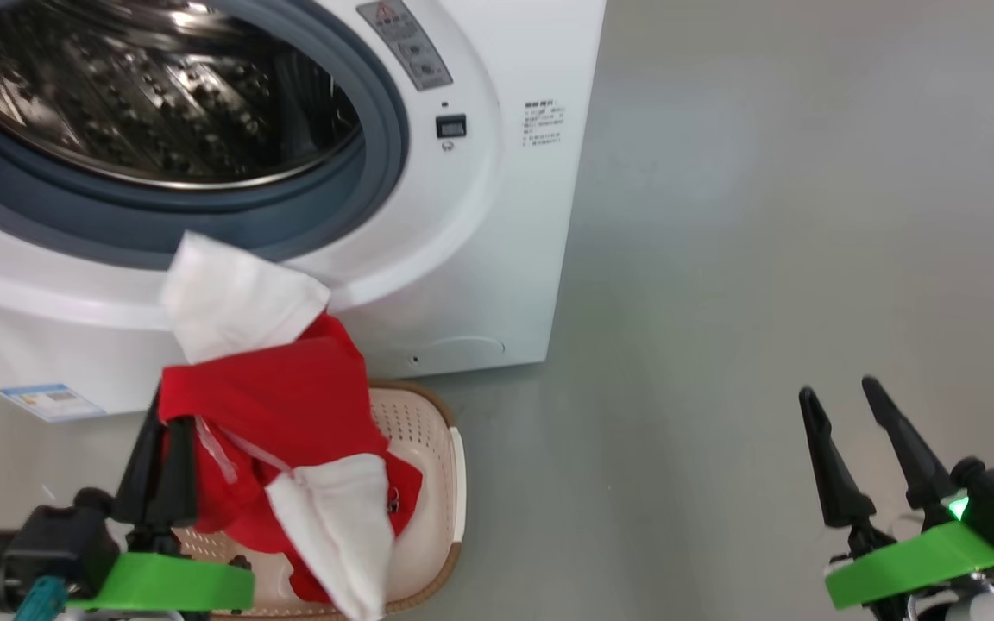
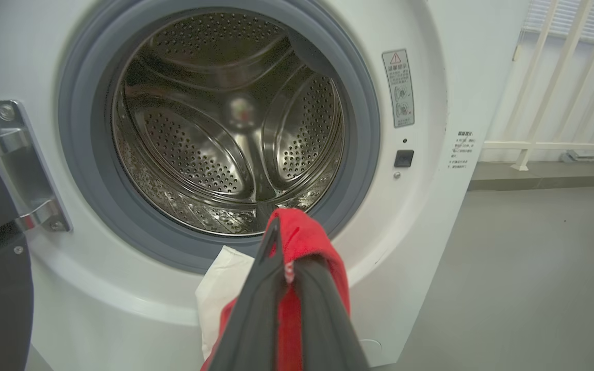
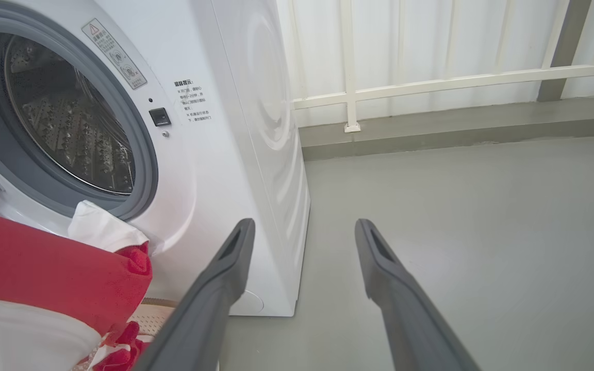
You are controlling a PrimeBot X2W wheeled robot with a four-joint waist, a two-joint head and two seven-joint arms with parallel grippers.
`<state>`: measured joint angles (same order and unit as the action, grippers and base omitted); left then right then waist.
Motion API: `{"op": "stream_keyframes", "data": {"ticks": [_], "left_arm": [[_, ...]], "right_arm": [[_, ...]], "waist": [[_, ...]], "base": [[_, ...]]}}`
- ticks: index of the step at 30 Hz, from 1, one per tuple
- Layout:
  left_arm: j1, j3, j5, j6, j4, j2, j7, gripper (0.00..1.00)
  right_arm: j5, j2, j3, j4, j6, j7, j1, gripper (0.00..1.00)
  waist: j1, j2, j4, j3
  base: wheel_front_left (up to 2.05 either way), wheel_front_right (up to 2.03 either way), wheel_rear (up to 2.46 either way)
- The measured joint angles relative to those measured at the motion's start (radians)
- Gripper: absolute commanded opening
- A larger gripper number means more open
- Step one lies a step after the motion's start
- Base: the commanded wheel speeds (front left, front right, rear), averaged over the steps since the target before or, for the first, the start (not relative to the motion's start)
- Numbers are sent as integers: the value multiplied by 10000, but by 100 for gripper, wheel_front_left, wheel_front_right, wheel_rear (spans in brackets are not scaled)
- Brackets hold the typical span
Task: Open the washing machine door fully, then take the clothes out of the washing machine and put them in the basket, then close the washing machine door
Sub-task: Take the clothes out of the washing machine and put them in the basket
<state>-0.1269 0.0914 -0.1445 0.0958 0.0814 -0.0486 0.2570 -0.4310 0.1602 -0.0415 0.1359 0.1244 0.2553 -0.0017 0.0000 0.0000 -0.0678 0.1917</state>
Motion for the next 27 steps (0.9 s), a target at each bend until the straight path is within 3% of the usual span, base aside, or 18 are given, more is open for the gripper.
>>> {"op": "stream_keyframes", "data": {"ticks": [12, 27], "left_arm": [[-2113, 94, 410, 107, 4194, -128, -2, 0], [-4351, -8, 938, 115, 7551, -464, -2, 0]], "right_arm": [[15, -92, -104, -138, 0, 0, -1198, 100], [102, -334, -380, -288, 0, 0, -2336, 100]], "waist": [[0, 0, -250, 1514], [0, 0, -647, 3268]], "base": [[0, 0, 0], [0, 0, 0]]}}
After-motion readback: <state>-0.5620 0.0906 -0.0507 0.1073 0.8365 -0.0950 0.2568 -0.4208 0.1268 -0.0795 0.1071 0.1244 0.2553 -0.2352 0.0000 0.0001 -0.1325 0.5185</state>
